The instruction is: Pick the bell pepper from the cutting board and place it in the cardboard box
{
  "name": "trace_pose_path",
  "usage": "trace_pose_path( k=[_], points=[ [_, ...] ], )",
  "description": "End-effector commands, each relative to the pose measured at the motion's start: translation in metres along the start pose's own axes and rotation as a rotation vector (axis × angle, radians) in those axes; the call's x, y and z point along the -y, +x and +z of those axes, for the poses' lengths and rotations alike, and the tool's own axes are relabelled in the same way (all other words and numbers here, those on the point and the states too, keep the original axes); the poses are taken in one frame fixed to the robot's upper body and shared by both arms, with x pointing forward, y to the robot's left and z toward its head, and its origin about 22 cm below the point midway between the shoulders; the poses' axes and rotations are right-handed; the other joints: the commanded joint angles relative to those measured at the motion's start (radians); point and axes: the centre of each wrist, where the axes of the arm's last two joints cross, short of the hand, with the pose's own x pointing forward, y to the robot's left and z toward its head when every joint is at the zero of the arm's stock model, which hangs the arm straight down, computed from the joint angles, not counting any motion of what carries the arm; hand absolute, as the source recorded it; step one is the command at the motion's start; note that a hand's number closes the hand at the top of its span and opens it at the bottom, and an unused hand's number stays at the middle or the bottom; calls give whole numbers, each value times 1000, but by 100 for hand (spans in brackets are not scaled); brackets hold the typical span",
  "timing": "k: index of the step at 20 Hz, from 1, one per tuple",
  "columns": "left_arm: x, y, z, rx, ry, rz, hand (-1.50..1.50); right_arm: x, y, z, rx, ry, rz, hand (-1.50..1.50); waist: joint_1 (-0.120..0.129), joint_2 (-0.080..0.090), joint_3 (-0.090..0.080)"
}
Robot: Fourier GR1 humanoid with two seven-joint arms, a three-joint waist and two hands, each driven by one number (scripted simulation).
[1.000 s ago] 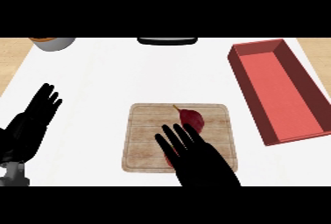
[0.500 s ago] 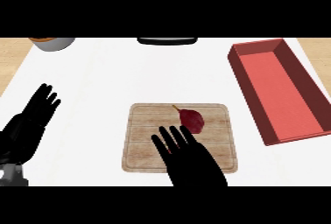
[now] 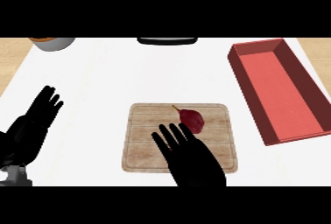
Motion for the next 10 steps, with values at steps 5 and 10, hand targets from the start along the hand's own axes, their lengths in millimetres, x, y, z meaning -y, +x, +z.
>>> trace_pose_path(
  k=[5, 10],
  points=[
    [-16, 8, -2, -4, 3, 8, 0, -12, 13, -20, -20, -16, 68, -150, 2, 0, 0],
    [-21, -25, 4, -8, -24, 20, 0, -19, 27, -6, -40, 9, 70, -150, -1, 0, 0]
  ],
)
